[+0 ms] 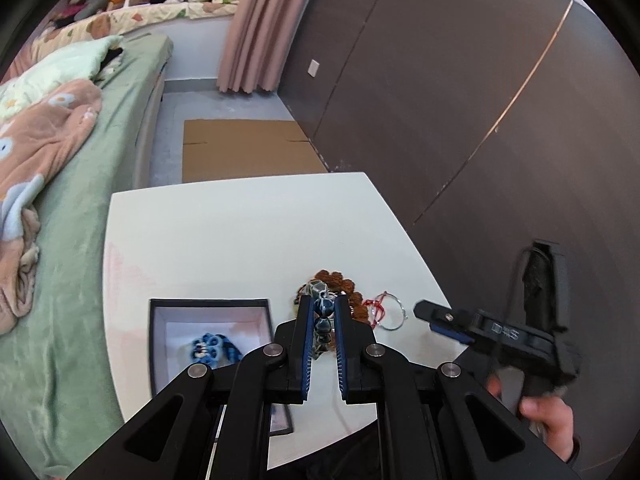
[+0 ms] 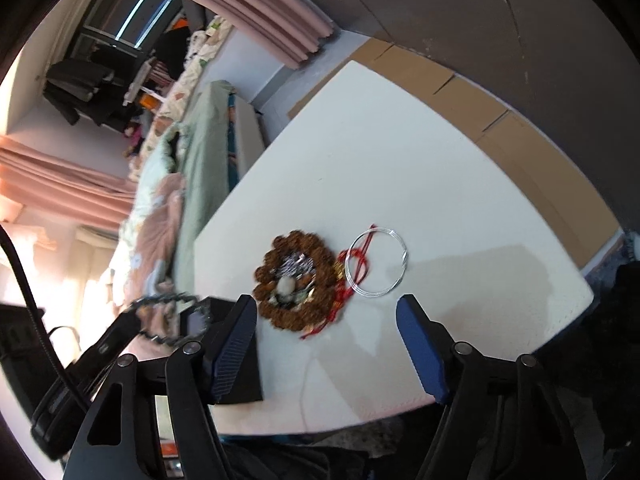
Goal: Organize jewelry
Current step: 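Grasp the grey bead bracelet with the left gripper, then lower the grey bracelet into the box with the left gripper while the right grasps the silver hoop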
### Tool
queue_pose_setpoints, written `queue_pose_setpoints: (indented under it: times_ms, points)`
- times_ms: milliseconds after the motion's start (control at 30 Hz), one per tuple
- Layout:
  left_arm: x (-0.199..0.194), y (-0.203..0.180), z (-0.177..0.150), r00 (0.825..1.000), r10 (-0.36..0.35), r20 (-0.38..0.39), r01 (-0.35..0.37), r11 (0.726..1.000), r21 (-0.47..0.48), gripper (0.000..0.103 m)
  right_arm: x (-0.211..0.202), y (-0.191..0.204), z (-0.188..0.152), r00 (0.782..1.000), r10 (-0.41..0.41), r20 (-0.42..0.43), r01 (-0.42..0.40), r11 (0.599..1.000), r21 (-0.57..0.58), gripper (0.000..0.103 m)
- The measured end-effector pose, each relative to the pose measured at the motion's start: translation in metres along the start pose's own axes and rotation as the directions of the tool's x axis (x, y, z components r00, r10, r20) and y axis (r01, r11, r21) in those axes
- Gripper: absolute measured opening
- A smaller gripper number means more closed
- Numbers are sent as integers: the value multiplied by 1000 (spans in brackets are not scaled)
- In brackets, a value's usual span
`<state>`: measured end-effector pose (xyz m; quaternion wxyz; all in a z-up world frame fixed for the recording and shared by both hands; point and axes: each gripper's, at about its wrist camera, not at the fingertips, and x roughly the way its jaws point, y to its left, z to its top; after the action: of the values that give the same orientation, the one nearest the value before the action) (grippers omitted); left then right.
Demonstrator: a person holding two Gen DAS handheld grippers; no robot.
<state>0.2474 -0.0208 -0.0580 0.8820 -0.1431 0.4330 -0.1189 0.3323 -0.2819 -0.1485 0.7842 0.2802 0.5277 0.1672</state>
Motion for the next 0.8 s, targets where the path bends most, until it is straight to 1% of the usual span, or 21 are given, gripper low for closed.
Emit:
queue_pose_setpoints:
  times_ms: [100,167,300,400,467,500,533,567,667,800]
  points:
    - [-4,11,0,1000,2,3,-2,1000,-18,10,12,7,11,994,-108,-15,107,993,-55,72]
    - [-7,18,0,1000,3,7,-3,999,-33,10,18,11,19,988,-152,-27,149,985,-88,72]
    - [-14,31,-1,1000,8,17,-7,998,-58,10,27,26,27,966,-253,-46,239,949,-206,72]
    - [-19,40,-2,1000,11,25,-10,997,-73,10,31,38,30,952,-297,-71,259,909,-325,72]
    - [-20,45,-3,1000,13,27,-10,997,-83,10,34,45,28,942,-326,-81,266,873,-409,72]
    - [-20,47,-3,1000,13,27,-10,996,-88,10,36,48,27,935,-344,-87,270,847,-458,72]
    - [-20,49,-4,1000,13,25,-11,996,-91,10,38,48,27,929,-358,-93,272,831,-485,72]
    - [-21,51,-4,1000,14,25,-12,995,-95,10,41,47,28,922,-372,-104,272,817,-509,72]
    - [-20,55,-6,1000,18,23,-16,995,-100,10,47,40,26,907,-402,-127,276,795,-540,72]
    - [-19,60,-7,1000,28,15,-26,994,-110,10,55,35,21,898,-418,-136,270,768,-580,72]
